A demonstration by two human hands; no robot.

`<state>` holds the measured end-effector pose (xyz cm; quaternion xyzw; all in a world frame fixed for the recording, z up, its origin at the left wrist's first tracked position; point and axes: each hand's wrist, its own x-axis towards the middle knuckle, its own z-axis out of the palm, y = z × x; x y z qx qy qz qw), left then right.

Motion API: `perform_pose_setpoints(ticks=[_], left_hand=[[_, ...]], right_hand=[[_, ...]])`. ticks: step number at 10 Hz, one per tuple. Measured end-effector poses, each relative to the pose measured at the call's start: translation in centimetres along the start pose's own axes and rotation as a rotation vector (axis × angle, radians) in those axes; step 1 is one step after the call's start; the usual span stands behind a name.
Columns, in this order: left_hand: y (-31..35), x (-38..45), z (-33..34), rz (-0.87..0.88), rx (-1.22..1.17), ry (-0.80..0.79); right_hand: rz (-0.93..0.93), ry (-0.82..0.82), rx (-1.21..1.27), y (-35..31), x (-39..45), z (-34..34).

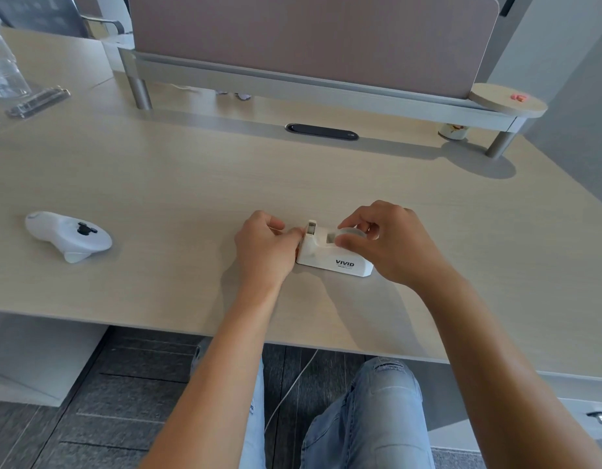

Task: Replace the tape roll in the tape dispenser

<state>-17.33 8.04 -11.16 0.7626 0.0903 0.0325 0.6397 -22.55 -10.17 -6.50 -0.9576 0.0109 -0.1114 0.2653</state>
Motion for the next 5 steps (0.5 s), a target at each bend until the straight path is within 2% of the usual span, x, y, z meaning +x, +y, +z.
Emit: perform_pose_setpoints(ticks=[2, 4, 5], left_hand=[[-0.5, -0.5, 0.0, 0.077, 0.070, 0.032], [0.0, -4.6, -1.6, 0.269, 0.157, 0.187], [-0.8, -6.8, -1.2, 0.362, 0.138, 0.155]], right_hand=[[0.006, 0.014, -0.027, -0.2, -0.4, 0.0], [0.003, 0.045, -0.051, -0.1, -2.1, -0.2], [0.037, 0.144, 0.038, 0.2, -3.4, -0.4]])
